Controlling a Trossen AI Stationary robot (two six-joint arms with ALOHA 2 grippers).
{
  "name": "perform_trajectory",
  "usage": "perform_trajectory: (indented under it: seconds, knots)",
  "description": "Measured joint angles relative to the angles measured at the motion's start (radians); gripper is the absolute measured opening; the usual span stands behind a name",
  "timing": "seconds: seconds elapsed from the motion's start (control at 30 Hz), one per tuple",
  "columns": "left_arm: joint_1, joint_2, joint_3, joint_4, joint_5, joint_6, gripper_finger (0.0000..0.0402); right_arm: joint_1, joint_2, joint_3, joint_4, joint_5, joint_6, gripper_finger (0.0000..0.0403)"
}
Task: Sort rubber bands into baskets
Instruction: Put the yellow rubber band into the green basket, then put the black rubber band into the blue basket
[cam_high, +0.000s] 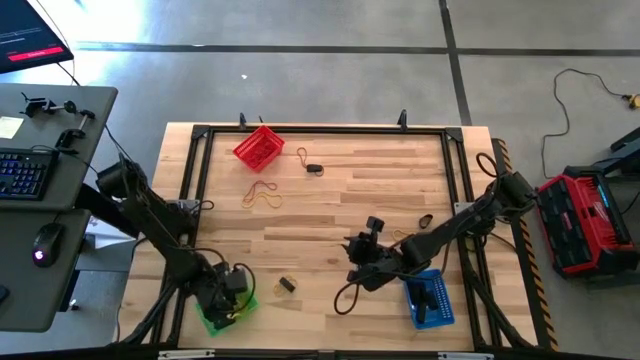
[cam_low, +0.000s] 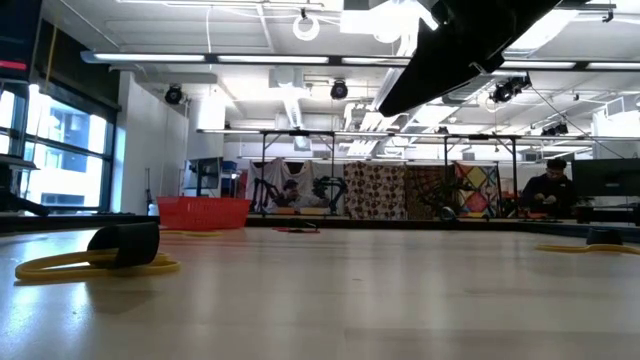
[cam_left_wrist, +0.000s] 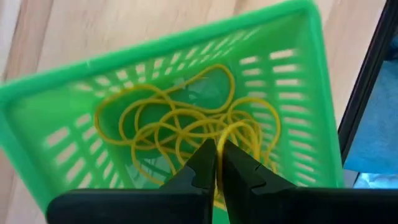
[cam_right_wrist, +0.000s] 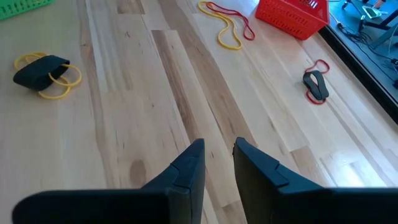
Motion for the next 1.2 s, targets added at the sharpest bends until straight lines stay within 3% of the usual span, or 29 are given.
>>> perform_trajectory:
  seconds: [0.33,0.5,0.97,1.2]
  knots:
    - [0.0,0.0,0.042,-0.002,-0.002,0.094,0.006,0.0,0.0,0.0,0.0,-0.003,0.0,0.0073]
    - [0.0,0.0,0.042,-0.021,0.005,0.132,0.0066,0.0,0.0,0.0,0.0,-0.002,0.0,0.0073]
    - [0.0,-0.075,0.043,-0.137,0.006,0.121,0.0035,0.0,0.0,0.0,0.0,-0.003,0.001,0.0073]
    - [0.012,-0.162,0.043,-0.142,-0.086,0.194,0.0009,0.0,0.0,0.0,0.0,-0.003,0.001,0.0073]
